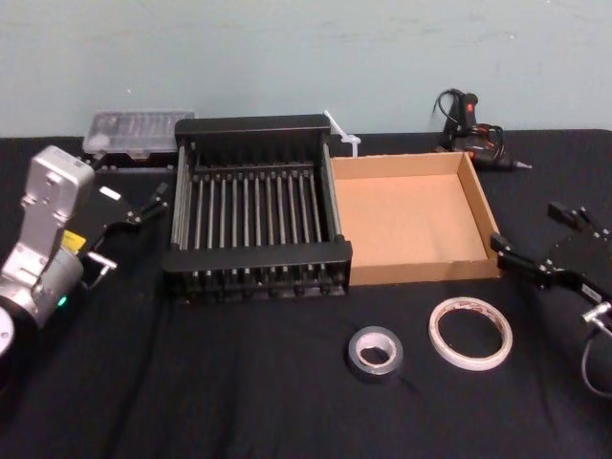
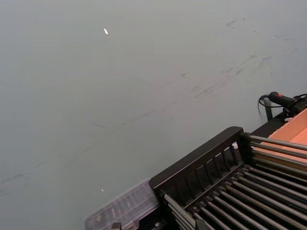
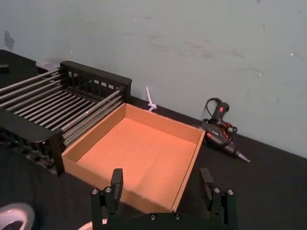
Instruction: Pick up the white tape and place it into the black box , Pick up the silver tape and place it into the brown box.
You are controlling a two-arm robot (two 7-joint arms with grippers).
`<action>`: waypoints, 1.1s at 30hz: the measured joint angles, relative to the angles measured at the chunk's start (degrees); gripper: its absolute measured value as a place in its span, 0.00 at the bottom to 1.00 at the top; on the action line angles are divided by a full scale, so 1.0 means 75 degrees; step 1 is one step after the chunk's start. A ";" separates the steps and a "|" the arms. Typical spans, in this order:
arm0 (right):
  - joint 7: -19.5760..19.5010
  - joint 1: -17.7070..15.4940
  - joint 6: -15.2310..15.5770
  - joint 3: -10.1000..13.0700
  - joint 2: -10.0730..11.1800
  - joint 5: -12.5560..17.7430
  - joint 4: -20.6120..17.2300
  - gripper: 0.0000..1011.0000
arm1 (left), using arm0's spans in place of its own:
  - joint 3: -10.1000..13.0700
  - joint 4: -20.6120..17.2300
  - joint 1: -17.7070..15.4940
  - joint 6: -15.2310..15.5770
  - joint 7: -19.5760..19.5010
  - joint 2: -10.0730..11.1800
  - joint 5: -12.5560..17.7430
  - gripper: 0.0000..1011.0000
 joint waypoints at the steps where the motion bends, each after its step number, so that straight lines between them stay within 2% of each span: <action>1: 0.0019 -0.0054 0.0029 0.0039 0.0013 0.0032 -0.0037 0.99 | 0.0000 0.0000 0.0000 0.0000 0.0000 0.0000 -0.0001 0.99; 13: 0.0321 -0.0556 0.0452 0.0323 0.0115 0.0151 -0.0245 0.99 | 0.0000 0.0000 0.0000 0.0000 0.0000 0.0000 -0.0001 0.99; 25: 0.0499 -0.0559 0.0961 0.0255 -0.0021 0.0062 -0.0053 0.99 | 0.0000 0.0000 0.0000 0.0000 0.0000 0.0000 0.0000 0.99; 27: 0.0565 -0.0479 0.1130 0.0193 -0.0108 0.0005 0.0066 0.99 | 0.0000 0.0000 0.0000 0.0000 0.0000 0.0000 0.0000 0.99; 33: 0.0653 -0.0332 0.1255 0.0115 -0.0285 -0.0082 0.0351 0.99 | 0.0000 0.0000 0.0000 0.0001 0.0000 0.0000 0.0000 0.99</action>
